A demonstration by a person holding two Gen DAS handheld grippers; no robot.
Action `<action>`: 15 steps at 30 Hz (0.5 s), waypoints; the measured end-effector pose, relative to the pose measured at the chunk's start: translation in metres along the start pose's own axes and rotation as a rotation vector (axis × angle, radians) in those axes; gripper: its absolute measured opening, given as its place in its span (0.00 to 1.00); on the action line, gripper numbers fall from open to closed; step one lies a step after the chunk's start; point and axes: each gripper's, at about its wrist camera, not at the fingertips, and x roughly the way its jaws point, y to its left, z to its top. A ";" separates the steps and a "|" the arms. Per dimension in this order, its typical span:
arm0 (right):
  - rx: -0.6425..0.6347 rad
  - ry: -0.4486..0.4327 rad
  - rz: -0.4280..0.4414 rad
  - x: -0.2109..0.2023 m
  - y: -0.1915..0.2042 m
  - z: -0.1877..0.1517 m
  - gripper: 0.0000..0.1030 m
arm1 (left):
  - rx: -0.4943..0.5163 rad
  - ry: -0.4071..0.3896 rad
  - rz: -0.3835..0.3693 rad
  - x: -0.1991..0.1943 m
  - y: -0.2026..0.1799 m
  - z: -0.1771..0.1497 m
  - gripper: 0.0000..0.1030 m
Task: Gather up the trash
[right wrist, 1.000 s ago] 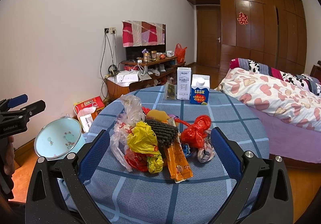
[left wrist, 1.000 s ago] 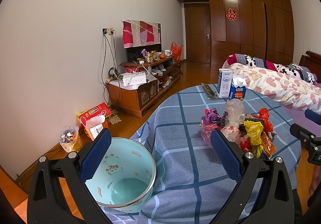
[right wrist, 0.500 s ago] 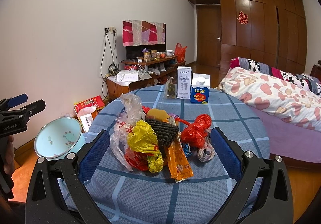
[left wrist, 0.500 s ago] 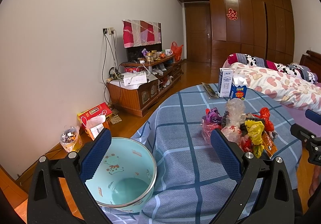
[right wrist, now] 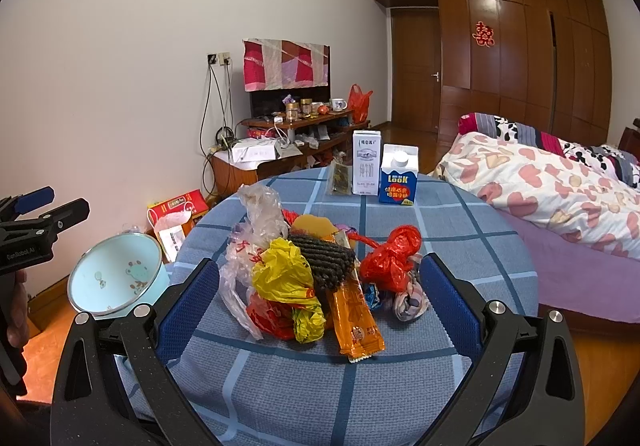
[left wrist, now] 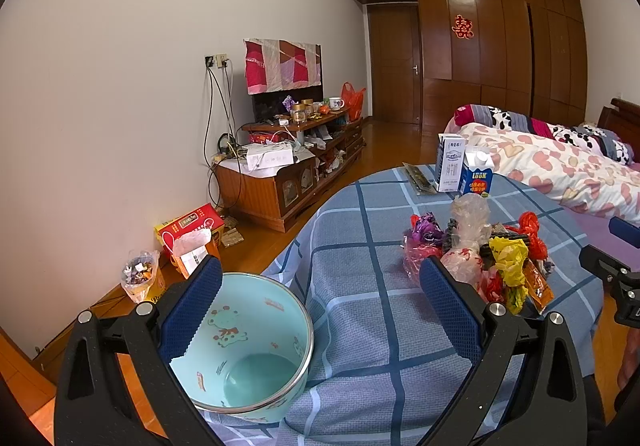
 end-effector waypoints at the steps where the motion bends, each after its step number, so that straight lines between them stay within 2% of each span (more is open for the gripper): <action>1: 0.002 0.002 -0.001 0.001 0.000 -0.001 0.95 | 0.000 0.001 0.000 0.000 0.000 0.000 0.94; 9: 0.012 0.019 -0.020 0.009 -0.011 -0.002 0.95 | 0.016 0.025 0.020 0.012 0.000 -0.009 0.94; 15: 0.030 0.061 -0.074 0.022 -0.034 -0.015 0.95 | 0.027 0.074 0.021 0.030 -0.006 -0.019 0.94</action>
